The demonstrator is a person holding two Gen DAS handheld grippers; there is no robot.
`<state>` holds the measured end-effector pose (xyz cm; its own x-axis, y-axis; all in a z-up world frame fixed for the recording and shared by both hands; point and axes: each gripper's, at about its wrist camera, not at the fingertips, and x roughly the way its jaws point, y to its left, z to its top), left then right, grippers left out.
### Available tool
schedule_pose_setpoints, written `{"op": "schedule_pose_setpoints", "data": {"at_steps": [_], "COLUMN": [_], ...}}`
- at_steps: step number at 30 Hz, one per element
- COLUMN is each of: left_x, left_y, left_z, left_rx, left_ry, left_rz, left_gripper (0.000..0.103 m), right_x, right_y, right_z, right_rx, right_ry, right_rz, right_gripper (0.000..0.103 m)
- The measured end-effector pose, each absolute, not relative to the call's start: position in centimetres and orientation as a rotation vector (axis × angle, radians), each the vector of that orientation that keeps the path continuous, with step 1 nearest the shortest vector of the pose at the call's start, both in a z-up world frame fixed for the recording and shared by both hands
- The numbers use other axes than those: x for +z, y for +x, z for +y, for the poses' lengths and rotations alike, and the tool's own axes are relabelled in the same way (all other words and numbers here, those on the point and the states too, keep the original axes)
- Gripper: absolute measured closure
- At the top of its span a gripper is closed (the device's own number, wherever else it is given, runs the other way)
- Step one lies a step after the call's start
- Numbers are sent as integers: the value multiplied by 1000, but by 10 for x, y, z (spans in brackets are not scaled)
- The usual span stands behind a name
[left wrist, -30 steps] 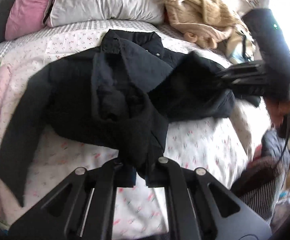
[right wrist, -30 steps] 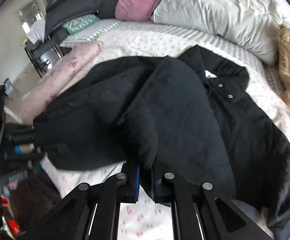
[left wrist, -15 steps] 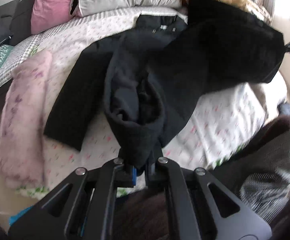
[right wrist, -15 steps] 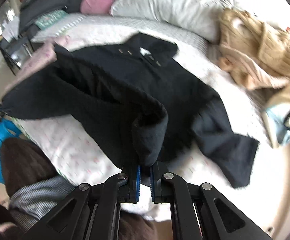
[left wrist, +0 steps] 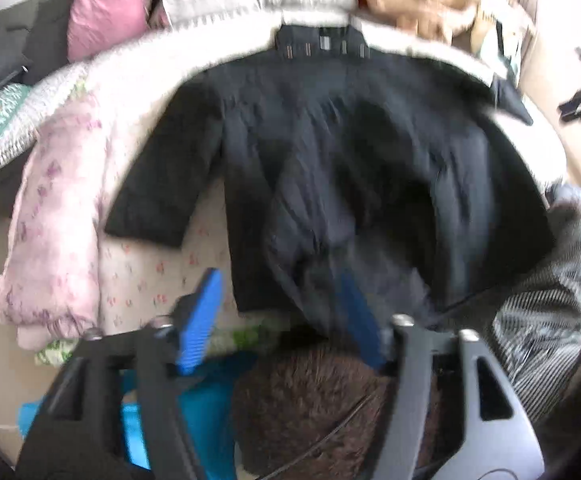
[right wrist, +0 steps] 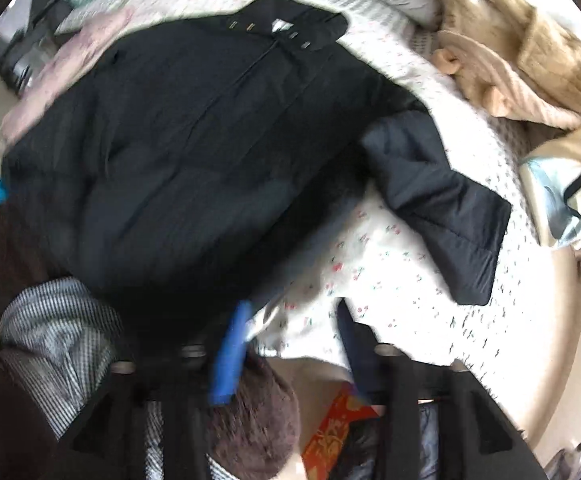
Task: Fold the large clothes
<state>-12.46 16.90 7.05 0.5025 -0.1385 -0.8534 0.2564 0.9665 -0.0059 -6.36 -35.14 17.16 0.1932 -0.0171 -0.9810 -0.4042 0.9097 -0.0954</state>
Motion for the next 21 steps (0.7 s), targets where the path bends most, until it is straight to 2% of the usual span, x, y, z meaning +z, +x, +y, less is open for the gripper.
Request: {"op": "schedule_pose_setpoints", "data": {"at_steps": [1, 2, 3, 8, 13, 21], "left_x": [77, 82, 84, 78, 61, 26], "left_y": [-122, -115, -109, -42, 58, 217], "left_z": [169, 168, 166, 148, 134, 130], "left_rx": [-232, -217, -199, -155, -101, -126], "left_ry": [120, 122, 128, 195, 246, 327], "left_rz": [986, 961, 946, 931, 982, 994], "left_gripper": [29, 22, 20, 20, 20, 20], "right_x": [176, 179, 179, 158, 133, 79], "right_y": [-59, -52, -44, 5, 73, 214], "right_z": [-353, -352, -350, -332, -322, -321], "right_rx": [274, 275, 281, 273, 239, 181], "right_ry": [-337, -301, -265, -169, -135, -237], "right_rz": [1332, 1307, 1291, 1248, 1212, 1182], "right_gripper": [29, 26, 26, 26, 26, 26]}}
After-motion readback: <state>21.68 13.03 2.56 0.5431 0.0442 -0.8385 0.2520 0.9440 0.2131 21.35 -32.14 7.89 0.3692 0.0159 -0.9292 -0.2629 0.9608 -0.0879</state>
